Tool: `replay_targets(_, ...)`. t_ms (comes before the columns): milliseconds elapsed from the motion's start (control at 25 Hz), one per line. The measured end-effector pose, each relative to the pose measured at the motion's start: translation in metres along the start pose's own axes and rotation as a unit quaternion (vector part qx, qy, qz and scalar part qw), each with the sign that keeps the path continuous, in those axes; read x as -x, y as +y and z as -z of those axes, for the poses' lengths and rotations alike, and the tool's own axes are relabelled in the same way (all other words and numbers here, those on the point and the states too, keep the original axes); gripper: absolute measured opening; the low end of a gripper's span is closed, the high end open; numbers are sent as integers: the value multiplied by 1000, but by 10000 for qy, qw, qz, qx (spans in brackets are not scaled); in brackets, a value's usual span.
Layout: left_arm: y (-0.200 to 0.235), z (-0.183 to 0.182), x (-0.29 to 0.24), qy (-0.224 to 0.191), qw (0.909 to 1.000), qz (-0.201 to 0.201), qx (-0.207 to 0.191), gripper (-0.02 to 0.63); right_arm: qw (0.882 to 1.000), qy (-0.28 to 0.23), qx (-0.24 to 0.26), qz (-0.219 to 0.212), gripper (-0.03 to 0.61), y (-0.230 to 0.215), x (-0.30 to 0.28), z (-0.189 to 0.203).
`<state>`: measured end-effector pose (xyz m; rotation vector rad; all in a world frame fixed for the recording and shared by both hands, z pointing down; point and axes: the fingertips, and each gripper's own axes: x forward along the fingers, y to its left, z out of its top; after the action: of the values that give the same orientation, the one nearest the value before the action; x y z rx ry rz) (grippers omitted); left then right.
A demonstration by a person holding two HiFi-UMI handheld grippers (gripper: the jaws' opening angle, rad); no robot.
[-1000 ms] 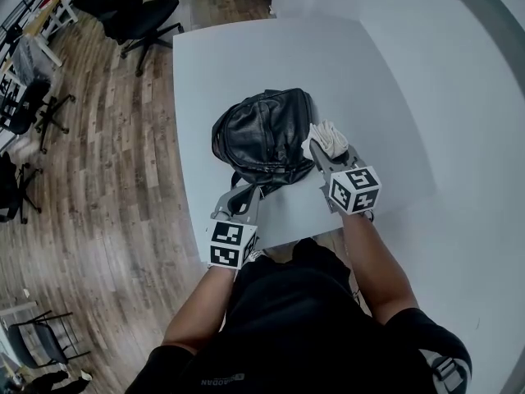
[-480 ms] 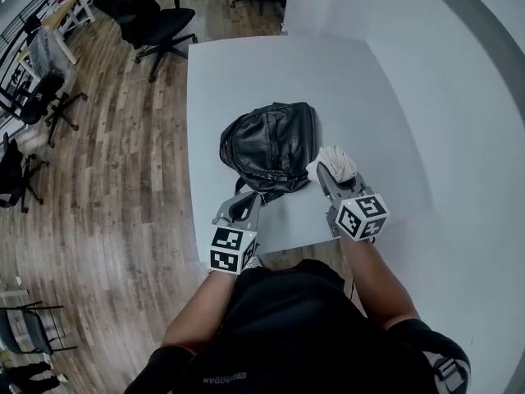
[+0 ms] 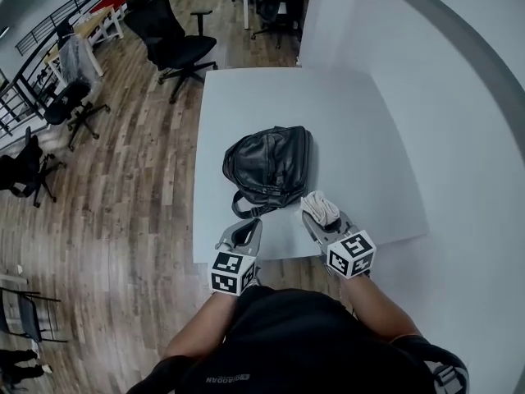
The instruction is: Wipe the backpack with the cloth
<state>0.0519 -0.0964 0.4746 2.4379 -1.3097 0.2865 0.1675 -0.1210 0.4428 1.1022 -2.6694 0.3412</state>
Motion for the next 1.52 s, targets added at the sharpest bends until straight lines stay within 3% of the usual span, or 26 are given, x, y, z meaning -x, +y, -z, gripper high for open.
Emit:
replay_targets(320, -65, -8, 25, -317, 9994, -96, -122, 6, 9997, -84, -155, -145, 110, 19, 67, 29)
replay_targets(800, -154, 30, 71, -335, 9992, -185, -68, 6, 9986, -199, -393, -276, 110, 48, 149, 68)
replay_targets(1320, -161, 19, 98, -385, 9984, -403, 20, 6, 9983, -91, -433, -373, 110, 63, 175, 63)
replay_targets(1520, -156, 13, 99, -409, 9989, -241, -55, 6, 9982, -174, -488, -316, 110, 72, 175, 55)
